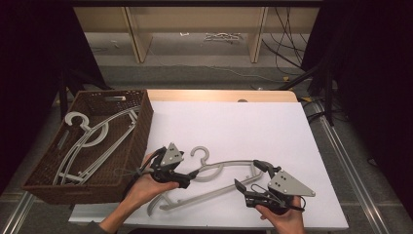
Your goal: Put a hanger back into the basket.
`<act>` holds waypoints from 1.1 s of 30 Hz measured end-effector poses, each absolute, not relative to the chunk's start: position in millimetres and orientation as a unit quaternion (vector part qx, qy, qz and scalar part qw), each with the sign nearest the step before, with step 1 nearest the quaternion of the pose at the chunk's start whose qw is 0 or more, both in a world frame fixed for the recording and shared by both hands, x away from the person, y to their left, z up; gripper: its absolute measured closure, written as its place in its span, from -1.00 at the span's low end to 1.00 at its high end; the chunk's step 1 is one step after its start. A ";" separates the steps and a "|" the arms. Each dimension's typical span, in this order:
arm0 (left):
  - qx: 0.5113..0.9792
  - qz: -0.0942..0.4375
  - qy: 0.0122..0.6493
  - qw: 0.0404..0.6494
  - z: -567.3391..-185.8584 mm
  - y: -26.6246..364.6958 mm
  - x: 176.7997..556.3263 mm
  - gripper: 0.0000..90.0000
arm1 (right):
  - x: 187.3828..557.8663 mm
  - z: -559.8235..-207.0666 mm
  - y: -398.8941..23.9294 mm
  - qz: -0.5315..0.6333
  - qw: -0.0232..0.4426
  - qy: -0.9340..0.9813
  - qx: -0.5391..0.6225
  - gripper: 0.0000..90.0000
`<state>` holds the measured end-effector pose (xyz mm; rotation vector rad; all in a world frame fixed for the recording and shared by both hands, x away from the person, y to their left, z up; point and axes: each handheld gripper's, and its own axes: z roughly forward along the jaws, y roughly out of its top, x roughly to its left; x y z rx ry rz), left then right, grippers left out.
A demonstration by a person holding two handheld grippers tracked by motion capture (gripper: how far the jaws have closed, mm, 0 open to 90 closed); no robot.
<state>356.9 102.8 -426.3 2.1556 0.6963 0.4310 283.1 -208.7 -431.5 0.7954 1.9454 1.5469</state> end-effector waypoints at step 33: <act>0.934 0.074 0.265 0.226 -467.6 59.1 420.2 0.19 | 282.3 -431.3 -208.3 0.569 0.255 0.723 0.295 -0.61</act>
